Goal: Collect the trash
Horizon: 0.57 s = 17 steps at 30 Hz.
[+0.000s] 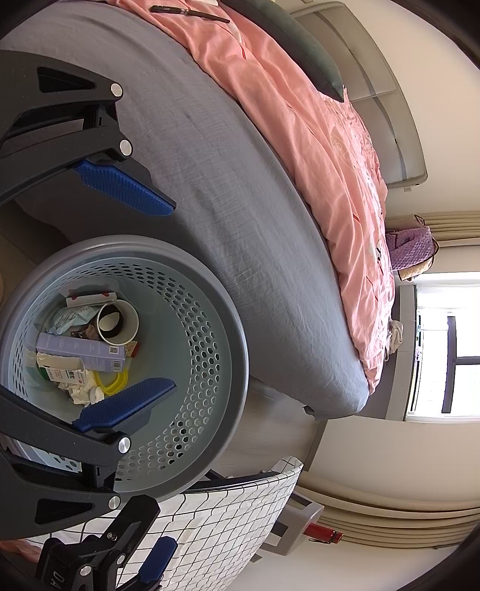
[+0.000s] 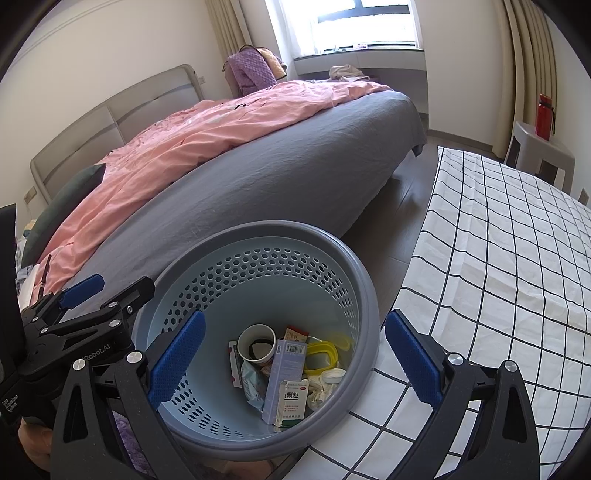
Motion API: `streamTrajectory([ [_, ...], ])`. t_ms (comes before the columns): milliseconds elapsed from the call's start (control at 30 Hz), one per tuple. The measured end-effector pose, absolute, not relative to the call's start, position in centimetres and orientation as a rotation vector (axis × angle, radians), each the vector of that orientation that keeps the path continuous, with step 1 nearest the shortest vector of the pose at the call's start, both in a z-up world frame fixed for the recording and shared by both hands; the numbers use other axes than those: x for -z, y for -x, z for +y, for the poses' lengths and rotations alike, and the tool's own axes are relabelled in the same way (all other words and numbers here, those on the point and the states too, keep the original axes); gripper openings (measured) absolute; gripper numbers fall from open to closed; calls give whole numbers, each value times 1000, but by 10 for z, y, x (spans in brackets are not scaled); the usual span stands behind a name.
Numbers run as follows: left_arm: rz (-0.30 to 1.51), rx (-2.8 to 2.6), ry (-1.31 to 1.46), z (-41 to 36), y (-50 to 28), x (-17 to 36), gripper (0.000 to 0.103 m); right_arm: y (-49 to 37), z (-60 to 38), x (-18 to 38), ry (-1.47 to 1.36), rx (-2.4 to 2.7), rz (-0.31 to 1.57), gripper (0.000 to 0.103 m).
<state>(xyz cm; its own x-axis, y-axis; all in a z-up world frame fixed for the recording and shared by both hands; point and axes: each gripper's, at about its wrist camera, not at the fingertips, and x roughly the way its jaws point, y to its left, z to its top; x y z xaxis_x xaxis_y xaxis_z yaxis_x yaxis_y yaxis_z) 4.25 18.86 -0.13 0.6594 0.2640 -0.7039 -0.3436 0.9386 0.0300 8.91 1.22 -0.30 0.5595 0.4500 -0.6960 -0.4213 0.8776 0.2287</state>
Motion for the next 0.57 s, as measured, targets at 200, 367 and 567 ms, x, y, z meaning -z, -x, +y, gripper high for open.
streamTrajectory([
  [200, 778, -343, 109, 188, -42, 2, 85, -89, 13, 2, -36, -515, 830, 96],
  [367, 782, -348, 110, 188, -42, 3, 85, -89, 14, 2, -36, -515, 830, 96],
  [567, 782, -348, 112, 189, -43, 3, 85, -87, 15, 2, -32, -514, 830, 96],
])
